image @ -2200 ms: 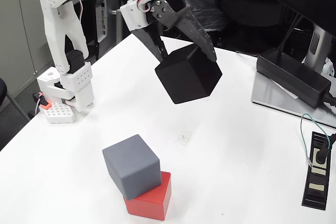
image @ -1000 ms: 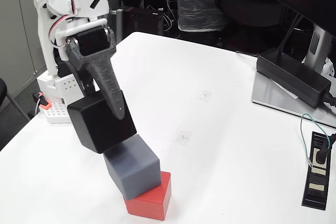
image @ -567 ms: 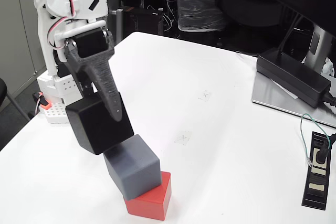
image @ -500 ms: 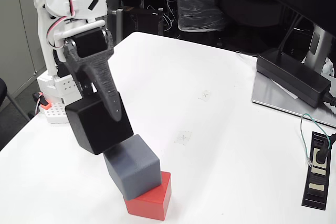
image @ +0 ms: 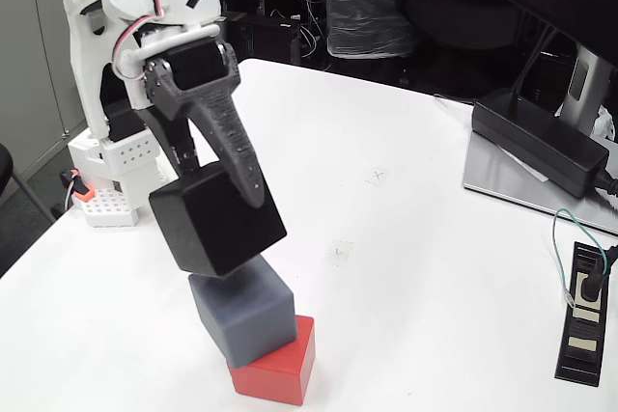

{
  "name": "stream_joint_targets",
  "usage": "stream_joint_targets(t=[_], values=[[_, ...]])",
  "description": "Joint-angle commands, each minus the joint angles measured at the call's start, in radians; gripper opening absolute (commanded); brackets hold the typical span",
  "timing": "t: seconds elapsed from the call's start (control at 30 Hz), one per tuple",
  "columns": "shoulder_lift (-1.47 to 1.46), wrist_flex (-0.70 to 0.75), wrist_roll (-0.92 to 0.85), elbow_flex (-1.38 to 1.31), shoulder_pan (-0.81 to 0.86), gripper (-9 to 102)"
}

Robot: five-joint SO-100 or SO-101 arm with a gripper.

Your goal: Stack the three blocks in an ordered color.

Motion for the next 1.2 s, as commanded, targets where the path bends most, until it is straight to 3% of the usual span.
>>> stream_joint_targets(t=[0.0,0.83,1.17], values=[[0.02,-0.014,-0.006,-0.006,-0.006,-1],[-0.089,-0.038,-0.008,-0.018,-0.006,0],[-0.091,-0.101,-0.009,-0.005,-0.006,24]])
